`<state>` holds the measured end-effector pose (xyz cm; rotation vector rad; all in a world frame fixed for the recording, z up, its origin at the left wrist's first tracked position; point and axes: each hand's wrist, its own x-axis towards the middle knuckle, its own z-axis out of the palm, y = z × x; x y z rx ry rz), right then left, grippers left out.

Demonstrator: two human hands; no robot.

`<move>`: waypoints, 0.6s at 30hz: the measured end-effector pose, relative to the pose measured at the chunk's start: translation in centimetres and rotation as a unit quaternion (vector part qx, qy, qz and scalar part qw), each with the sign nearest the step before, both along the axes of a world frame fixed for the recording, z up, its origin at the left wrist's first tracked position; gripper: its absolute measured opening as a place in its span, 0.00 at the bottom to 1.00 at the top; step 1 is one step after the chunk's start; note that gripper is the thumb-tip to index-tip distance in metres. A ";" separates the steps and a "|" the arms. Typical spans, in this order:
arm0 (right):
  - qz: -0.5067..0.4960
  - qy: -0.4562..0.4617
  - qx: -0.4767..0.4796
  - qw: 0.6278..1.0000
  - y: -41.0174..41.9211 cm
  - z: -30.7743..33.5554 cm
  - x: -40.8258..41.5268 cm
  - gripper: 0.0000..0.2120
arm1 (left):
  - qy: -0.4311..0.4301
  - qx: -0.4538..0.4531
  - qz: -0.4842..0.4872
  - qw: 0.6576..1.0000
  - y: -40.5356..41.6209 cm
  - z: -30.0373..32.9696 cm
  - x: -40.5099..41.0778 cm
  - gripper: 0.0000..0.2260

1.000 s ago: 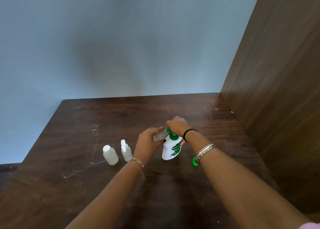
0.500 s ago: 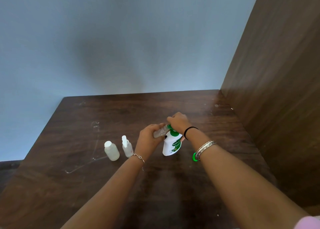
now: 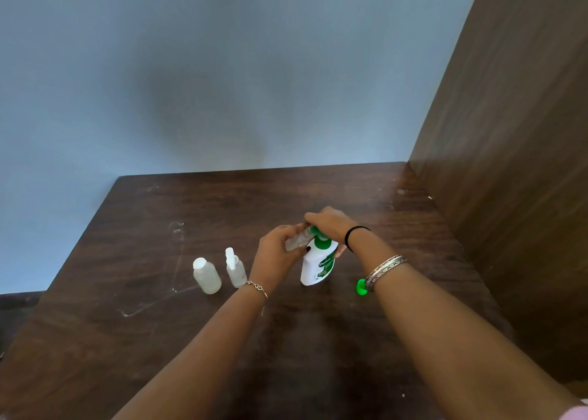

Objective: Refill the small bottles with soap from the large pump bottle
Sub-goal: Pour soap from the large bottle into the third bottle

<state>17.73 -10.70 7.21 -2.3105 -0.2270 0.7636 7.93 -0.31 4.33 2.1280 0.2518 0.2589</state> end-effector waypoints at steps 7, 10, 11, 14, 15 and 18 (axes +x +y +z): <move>-0.029 -0.047 0.006 0.998 0.2 -0.6 -0.1 0.12 | 0.010 0.003 0.006 1.000 -0.2 0.0 -0.2 0.18; -0.005 0.019 0.010 1.000 0.0 0.0 0.1 0.14 | 0.001 -0.005 0.006 1.000 0.0 0.2 -0.2 0.17; 0.000 0.037 0.008 0.999 0.0 0.1 0.2 0.16 | -0.003 -0.007 0.005 1.000 0.0 0.3 -0.2 0.17; -0.010 0.024 0.004 1.000 0.1 -0.1 0.1 0.13 | -0.002 0.007 0.008 1.000 0.0 0.3 -0.1 0.17; -0.018 0.009 0.004 1.000 0.2 -0.2 0.0 0.12 | 0.003 0.012 0.010 1.000 0.0 0.2 -0.1 0.17; -0.025 -0.010 0.011 1.000 0.2 -0.4 -0.1 0.12 | 0.011 0.015 0.007 1.000 0.3 0.1 -0.1 0.17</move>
